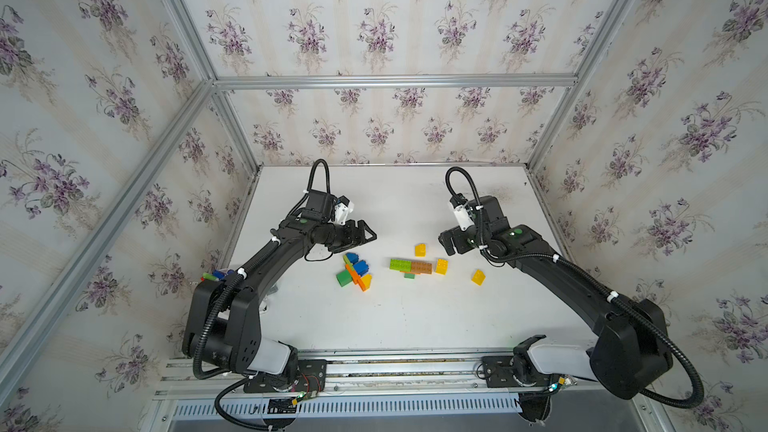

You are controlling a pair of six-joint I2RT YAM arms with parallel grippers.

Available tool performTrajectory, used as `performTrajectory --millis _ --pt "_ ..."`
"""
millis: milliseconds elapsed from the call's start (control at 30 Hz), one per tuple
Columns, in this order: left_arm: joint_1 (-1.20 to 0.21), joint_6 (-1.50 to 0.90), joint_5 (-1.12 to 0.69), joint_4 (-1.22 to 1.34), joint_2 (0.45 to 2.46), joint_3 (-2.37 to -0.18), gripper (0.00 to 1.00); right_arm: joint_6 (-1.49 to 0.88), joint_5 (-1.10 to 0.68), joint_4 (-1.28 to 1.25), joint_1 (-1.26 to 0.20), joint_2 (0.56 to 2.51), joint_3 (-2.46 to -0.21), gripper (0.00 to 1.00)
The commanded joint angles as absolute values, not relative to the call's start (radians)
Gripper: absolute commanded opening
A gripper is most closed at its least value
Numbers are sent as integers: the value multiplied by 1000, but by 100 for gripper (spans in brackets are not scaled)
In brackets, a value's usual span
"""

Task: Assemble a fork with lego
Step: Assemble the lego brick with the lego brick, then pick up the lego brick from the center of the board.

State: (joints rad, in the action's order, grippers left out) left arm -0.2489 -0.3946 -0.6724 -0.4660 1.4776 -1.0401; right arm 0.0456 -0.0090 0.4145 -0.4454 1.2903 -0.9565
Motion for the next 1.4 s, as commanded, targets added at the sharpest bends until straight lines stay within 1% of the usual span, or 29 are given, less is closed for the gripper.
performTrajectory --millis 0,100,267,333,467,567,633,767,933,1033,1167,1233,1367 --pt "-250 -401 -663 -441 1493 -1046 84 -47 10 395 -413 1305 -984 100" --pt "-250 -400 -665 -440 1507 -1059 84 -101 -23 507 -375 1395 -1055 100" --pt "-250 -397 -670 -451 1531 -1080 84 -195 -56 496 -376 1452 -1019 99" --pt "-250 -402 -672 -444 1534 -1076 84 -260 -42 497 -375 1459 -1003 96" --pt "-251 -416 -681 -424 1544 -1066 84 -381 -28 494 -385 1467 -977 84" --pt "-251 -425 -689 -413 1562 -1063 84 -439 -3 509 -420 1499 -978 76" --pt "-254 -428 -696 -404 1571 -1063 85 -476 0 503 -443 1519 -972 73" --pt "-260 -422 -695 -403 1572 -1063 85 -538 13 489 -478 1546 -966 72" --pt "-260 -415 -691 -401 1577 -1056 85 -587 53 532 -531 1602 -1012 70" --pt "-260 -431 -687 -377 1580 -1041 84 -623 63 536 -591 1634 -1009 69" --pt "-262 -445 -695 -347 1581 -1020 84 -654 83 551 -614 1668 -1010 63" --pt "-263 -444 -695 -345 1587 -1017 84 -672 95 558 -621 1681 -1015 56" --pt "-267 -443 -699 -338 1594 -1012 84 -697 119 567 -633 1698 -1022 52"
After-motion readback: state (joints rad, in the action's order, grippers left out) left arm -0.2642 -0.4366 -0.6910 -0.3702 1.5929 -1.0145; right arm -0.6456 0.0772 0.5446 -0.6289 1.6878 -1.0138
